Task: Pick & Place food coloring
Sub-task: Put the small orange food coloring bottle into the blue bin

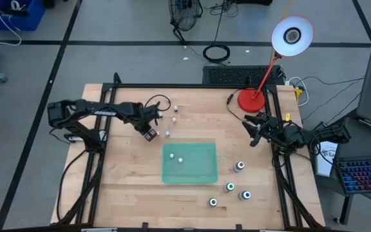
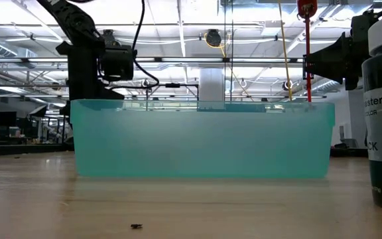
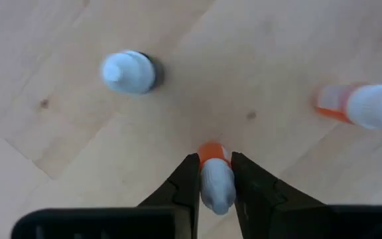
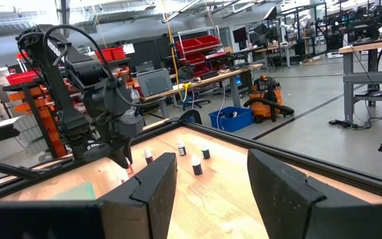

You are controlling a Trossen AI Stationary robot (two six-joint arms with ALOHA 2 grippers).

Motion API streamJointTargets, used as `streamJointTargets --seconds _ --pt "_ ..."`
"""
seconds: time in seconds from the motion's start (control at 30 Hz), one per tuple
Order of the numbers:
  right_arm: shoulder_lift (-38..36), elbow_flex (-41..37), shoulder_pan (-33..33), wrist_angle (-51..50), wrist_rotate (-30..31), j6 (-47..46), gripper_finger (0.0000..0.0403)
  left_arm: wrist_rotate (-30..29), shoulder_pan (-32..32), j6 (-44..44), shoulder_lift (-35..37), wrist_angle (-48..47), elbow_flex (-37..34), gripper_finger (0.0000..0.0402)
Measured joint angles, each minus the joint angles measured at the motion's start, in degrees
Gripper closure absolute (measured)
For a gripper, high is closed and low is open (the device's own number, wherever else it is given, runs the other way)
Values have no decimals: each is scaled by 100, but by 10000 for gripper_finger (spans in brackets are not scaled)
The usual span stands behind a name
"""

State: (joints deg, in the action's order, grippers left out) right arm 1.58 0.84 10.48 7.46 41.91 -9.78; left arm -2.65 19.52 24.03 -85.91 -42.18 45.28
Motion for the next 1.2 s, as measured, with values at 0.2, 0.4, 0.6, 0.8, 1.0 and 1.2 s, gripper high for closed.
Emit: streamJointTargets --seconds 0.2,0.4,0.6,0.8,1.0,1.2 --pt "0 2 0 0 0 0 228 111 -658 -35 173 -377 654 337" --pt "-1 2 0 2 0 -2 229 -198 -1603 5 104 -1309 2073 337" --pt "-2 0 0 0 0 -2 230 -778 -2366 -288 -437 -1497 3401 337" --pt "-1 2 0 51 0 0 227 -704 -2545 -1119 -1702 -1486 4212 337" --pt "-2 2 0 92 0 -2 231 -329 -2542 -1739 -2764 -1483 4615 337" --pt "-2 2 0 90 0 -2 228 -187 -2463 -1849 -3186 -1471 4644 337"
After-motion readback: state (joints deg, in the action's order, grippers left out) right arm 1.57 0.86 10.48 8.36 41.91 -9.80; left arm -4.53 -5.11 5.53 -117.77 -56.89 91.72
